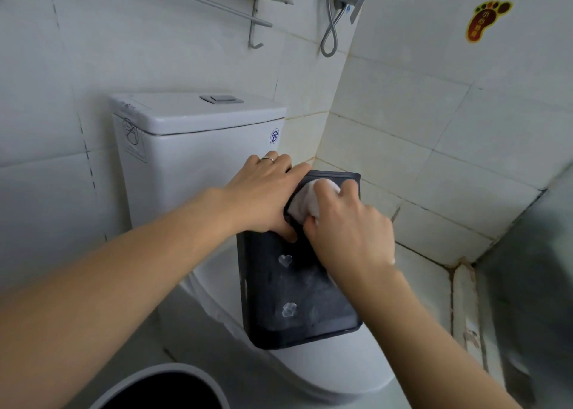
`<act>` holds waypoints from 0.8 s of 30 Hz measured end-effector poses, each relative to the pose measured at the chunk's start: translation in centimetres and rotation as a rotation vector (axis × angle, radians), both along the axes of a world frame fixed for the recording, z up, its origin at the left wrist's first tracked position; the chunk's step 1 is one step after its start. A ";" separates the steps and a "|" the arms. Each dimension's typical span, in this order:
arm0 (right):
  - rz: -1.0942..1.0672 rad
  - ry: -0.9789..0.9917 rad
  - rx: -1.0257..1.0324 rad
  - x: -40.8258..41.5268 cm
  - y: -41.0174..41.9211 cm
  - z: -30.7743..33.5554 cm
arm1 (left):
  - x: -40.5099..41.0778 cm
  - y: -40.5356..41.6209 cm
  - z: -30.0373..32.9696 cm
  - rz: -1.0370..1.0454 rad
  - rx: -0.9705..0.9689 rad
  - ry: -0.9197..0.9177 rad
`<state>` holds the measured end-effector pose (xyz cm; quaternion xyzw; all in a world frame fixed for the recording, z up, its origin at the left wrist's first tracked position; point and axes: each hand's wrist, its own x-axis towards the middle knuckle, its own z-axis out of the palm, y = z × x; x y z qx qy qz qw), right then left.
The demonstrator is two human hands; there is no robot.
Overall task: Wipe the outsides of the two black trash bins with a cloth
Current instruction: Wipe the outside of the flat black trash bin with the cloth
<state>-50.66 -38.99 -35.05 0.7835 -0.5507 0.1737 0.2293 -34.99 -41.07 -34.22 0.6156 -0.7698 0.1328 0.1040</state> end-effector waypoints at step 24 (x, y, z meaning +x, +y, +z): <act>-0.011 -0.078 0.079 -2.9 -0.2 0.8 | -0.2 0.0 0.1 -0.022 -0.004 -0.016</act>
